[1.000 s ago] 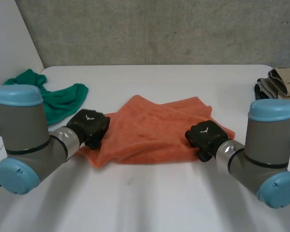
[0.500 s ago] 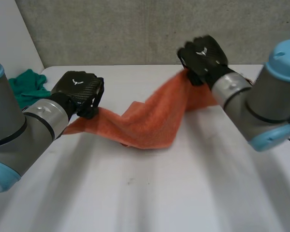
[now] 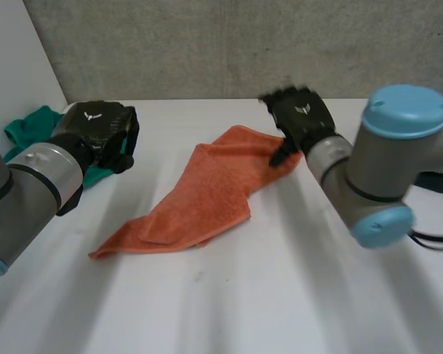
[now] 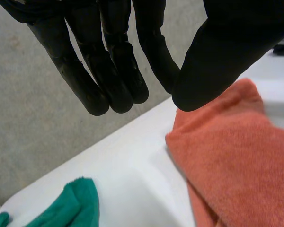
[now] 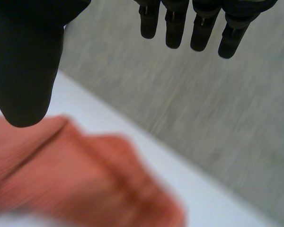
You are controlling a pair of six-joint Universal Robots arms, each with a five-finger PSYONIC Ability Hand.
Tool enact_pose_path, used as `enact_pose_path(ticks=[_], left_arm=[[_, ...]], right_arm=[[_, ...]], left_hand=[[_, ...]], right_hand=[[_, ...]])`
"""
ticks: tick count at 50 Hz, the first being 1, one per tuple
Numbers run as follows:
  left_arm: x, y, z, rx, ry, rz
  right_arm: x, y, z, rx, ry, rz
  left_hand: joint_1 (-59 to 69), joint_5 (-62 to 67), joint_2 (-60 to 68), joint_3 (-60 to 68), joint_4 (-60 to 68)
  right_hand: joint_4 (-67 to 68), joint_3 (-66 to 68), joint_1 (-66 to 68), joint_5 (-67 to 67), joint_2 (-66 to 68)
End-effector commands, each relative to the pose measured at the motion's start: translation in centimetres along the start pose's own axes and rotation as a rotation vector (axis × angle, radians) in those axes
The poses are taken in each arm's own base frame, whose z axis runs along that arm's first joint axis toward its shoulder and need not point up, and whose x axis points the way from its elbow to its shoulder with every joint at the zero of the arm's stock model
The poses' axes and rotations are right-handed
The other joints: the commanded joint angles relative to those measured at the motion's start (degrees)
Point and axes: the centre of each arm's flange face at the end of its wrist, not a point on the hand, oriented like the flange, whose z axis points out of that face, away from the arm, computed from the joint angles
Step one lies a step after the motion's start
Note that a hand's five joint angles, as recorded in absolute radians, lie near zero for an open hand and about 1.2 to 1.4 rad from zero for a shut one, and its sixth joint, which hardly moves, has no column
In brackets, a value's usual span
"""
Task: Fold the laundry.
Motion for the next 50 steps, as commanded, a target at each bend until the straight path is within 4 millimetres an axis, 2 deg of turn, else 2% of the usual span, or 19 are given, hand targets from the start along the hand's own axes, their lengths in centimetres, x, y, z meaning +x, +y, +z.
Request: enact_pose_path(ticks=[1, 6, 7, 8, 10, 11, 15, 22, 26, 38, 45, 50], left_arm=[[1.3, -2.7, -2.0, 0.059, 0.042, -0.028], [2.3, -2.6, -2.5, 0.059, 0.072, -0.023], [2.3, -2.2, -2.4, 0.042, 0.075, -0.022], [2.3, -2.0, -2.3, 0.033, 0.075, -0.021], [2.3, -1.2, -2.1, 0.009, 0.078, -0.019], [2.2, -0.3, -1.8, -0.023, 0.08, -0.014], [1.3, 2.2, -1.0, -0.097, 0.067, 0.023], [0.2, 5.3, -0.4, -0.183, 0.057, 0.108], [-0.6, 6.9, -0.1, -0.223, 0.044, 0.145], [-1.7, 11.3, 1.6, -0.348, 0.082, 0.187], [-1.9, 12.5, 2.7, -0.378, 0.08, 0.202], [-1.8, 13.7, 3.6, -0.41, 0.083, 0.224]], right_arm=[[-1.9, 4.6, -6.0, -0.444, -0.182, 0.24], [-3.9, 6.9, -5.0, -0.443, -0.227, 0.293], [-4.4, 7.5, -4.4, -0.427, -0.222, 0.289], [-4.6, 7.8, -4.2, -0.42, -0.217, 0.283], [-5.1, 8.3, -3.7, -0.409, -0.208, 0.267], [-5.4, 8.9, -3.3, -0.401, -0.193, 0.245], [-6.1, 9.9, -2.4, -0.373, -0.161, 0.197], [-6.9, 10.9, -1.4, -0.321, -0.156, 0.151], [-7.1, 10.6, -1.0, -0.285, -0.155, 0.153], [-7.7, 9.1, -0.5, -0.237, -0.163, 0.176], [-8.0, 8.9, -0.2, -0.226, -0.165, 0.176], [-8.4, 9.0, 0.0, -0.23, -0.169, 0.171]], left_hand=[[13.21, 13.65, 11.55, 12.01, 11.53], [13.21, 13.65, 11.55, 12.01, 11.53], [8.56, 9.0, 6.9, 7.37, 6.89], [-6.81, -6.36, -8.46, -8.0, -8.48], [-28.22, -27.77, -29.87, -29.41, -29.89], [-40.98, -40.54, -42.64, -42.17, -42.65], [-53.35, -52.9, -55.0, -54.54, -55.02], [-56.79, -56.35, -58.45, -57.99, -58.47], [-56.79, -56.35, -58.45, -57.99, -58.47], [-54.57, -54.13, -56.23, -55.77, -56.24], [-54.06, -53.62, -55.72, -55.26, -55.73], [-47.7, -47.25, -49.35, -48.89, -49.37]], right_hand=[[7.93, 7.8, 7.13, 7.26, 7.75], [7.93, 7.8, 7.13, 7.26, 7.75], [8.76, 8.64, 7.96, 8.09, 8.59], [9.77, 9.64, 8.97, 9.1, 9.59], [10.79, 10.66, 9.99, 10.11, 10.61], [10.79, 10.66, 9.99, 10.12, 10.61], [12.96, 12.83, 12.16, 12.28, 12.78], [22.88, 22.76, 22.09, 22.21, 22.71], [28.11, 27.99, 27.31, 27.44, 27.94], [28.11, 27.99, 27.31, 27.44, 27.94], [28.11, 27.99, 27.32, 27.44, 27.94], [24.6, 24.48, 23.8, 23.93, 24.43]])
